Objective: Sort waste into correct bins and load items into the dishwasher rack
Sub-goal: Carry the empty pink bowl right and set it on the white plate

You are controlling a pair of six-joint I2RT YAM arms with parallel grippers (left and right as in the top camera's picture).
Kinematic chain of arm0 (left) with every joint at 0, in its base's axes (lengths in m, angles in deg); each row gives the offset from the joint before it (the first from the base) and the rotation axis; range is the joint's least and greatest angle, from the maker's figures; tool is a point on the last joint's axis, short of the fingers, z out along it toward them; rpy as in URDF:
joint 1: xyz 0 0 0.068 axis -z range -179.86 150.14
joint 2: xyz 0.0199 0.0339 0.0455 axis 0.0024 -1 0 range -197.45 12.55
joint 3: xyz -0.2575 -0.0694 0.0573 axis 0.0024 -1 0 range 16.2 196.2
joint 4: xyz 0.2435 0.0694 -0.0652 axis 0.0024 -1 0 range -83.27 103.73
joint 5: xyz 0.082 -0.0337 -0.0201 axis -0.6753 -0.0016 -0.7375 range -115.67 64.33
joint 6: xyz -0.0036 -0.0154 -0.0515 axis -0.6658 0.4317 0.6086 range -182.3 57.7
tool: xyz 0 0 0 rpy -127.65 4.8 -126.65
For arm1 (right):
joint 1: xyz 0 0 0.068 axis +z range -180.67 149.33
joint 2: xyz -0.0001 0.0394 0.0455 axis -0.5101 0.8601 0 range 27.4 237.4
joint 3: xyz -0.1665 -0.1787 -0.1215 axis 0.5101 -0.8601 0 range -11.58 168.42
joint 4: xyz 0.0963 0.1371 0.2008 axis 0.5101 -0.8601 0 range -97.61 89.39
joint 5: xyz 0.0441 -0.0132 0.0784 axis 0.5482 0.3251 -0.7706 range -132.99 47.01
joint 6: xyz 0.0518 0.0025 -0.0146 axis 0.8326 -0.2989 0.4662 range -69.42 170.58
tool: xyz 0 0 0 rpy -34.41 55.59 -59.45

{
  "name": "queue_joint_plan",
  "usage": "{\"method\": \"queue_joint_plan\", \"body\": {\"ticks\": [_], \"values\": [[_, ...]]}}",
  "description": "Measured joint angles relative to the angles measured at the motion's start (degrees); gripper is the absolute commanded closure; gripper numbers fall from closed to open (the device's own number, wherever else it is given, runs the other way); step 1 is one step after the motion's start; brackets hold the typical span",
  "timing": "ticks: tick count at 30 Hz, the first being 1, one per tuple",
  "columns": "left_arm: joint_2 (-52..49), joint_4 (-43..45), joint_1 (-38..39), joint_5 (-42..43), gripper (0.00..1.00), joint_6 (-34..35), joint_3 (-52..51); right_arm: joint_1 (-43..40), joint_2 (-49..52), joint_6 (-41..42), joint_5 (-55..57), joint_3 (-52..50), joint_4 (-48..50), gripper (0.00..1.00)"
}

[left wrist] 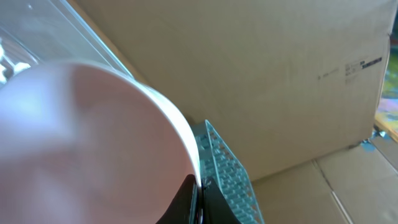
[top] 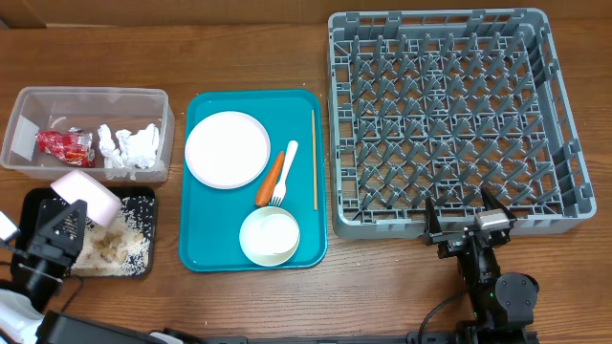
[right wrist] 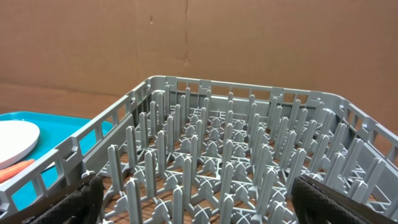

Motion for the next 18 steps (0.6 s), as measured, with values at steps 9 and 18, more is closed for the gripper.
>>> {"method": "queue_joint_plan", "body": {"ticks": [9, 18], "values": [[0.0, -6.1, 16.0, -12.2, 0.96, 11.6, 22.3, 0.0, 0.0, 0.0, 0.0, 0.0, 0.0, 0.0], [0.7, 4.8, 51.3, -43.3, 0.96, 32.5, 37.7, 0.0, 0.0, 0.0, 0.0, 0.0, 0.0, 0.0]]}}
